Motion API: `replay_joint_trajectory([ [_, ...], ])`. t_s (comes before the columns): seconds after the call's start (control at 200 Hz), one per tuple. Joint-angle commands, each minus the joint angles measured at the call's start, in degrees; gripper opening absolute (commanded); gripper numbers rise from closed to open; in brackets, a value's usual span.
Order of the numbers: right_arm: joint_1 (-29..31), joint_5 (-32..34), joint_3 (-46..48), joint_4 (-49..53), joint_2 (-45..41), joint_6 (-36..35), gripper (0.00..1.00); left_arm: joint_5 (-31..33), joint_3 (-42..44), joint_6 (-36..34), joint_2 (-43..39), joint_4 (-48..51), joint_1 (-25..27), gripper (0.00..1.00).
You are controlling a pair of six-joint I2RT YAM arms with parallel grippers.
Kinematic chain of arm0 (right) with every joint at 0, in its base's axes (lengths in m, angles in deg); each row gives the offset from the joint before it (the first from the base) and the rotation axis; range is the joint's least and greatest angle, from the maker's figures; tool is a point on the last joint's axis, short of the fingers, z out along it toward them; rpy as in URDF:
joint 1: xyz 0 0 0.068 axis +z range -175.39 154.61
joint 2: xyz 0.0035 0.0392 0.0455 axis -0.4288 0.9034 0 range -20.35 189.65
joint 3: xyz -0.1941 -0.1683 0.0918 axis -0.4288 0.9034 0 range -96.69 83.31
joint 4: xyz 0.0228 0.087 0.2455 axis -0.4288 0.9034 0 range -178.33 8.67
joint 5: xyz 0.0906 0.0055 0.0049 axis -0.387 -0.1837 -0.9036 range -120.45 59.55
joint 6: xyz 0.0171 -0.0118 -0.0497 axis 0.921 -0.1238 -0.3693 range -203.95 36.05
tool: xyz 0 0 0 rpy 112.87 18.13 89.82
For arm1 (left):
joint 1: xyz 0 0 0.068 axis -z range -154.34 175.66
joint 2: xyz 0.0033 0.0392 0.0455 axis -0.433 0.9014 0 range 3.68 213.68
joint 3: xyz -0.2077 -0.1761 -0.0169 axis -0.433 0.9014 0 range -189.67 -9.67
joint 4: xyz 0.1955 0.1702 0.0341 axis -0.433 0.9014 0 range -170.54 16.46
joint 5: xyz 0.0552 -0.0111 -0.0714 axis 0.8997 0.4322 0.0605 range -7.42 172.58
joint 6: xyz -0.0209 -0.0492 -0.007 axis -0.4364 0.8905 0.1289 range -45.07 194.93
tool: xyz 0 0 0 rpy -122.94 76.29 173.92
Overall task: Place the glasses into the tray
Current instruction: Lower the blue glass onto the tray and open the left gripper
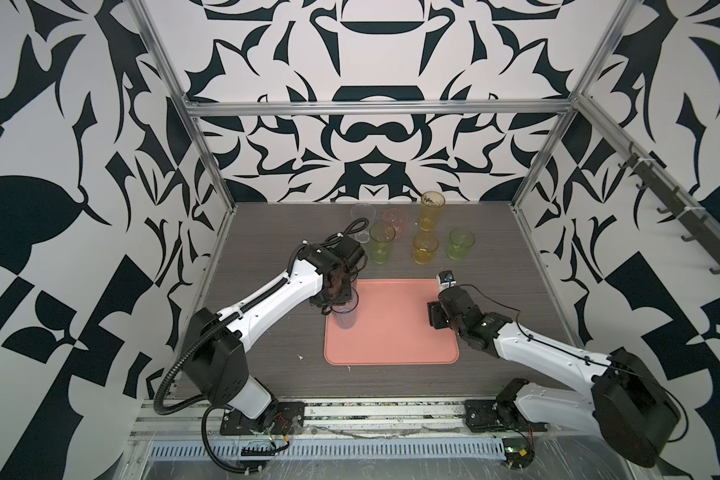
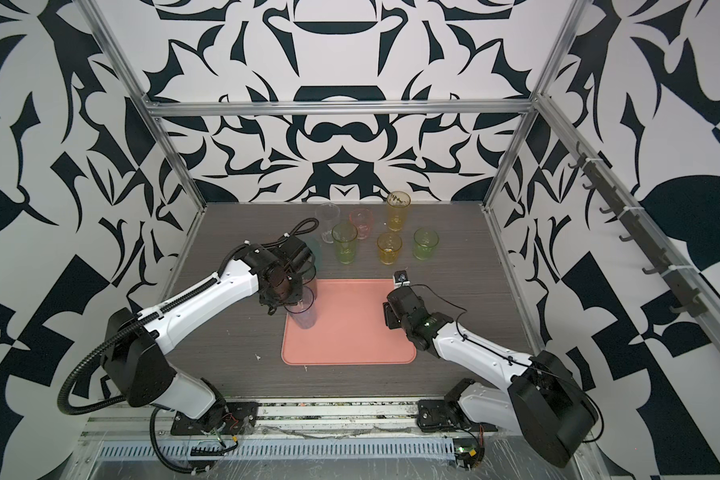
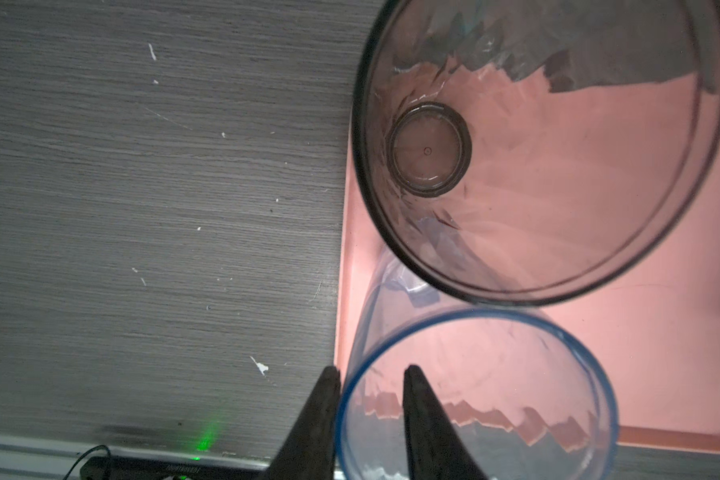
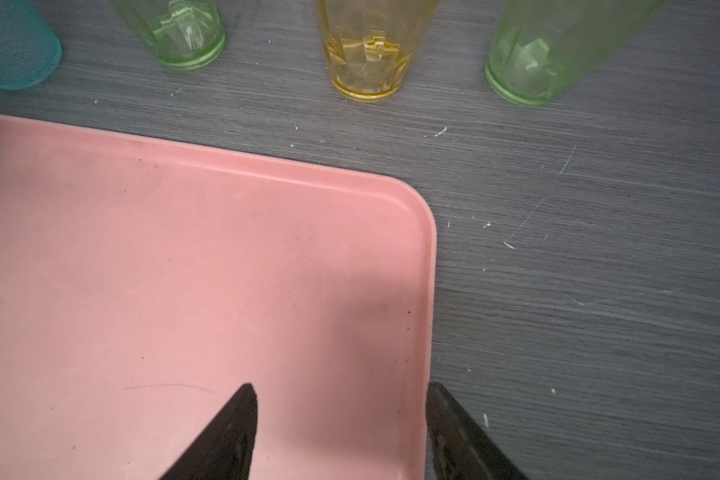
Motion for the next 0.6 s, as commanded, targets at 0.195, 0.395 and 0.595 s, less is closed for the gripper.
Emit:
replay_joint_trajectory([
  [0.195,0.0,0.8,-1.8,0.0,-0.1,0.3,0.68,2.1,-4.7,0.0,-2.6,4.9,0.2,0.35],
  [0.395,-0.1,0.9,-1.8,0.1,-0.3,0.3,0.67,3.9,-7.9,-0.9,-3.0,6.1,0.2,0.38],
  [0.595,-0.1,0.7,-1.8,0.1,-0.3,0.2,0.68,5.4,-13.2,-2.9,-2.2,7.0,0.2,0.43],
])
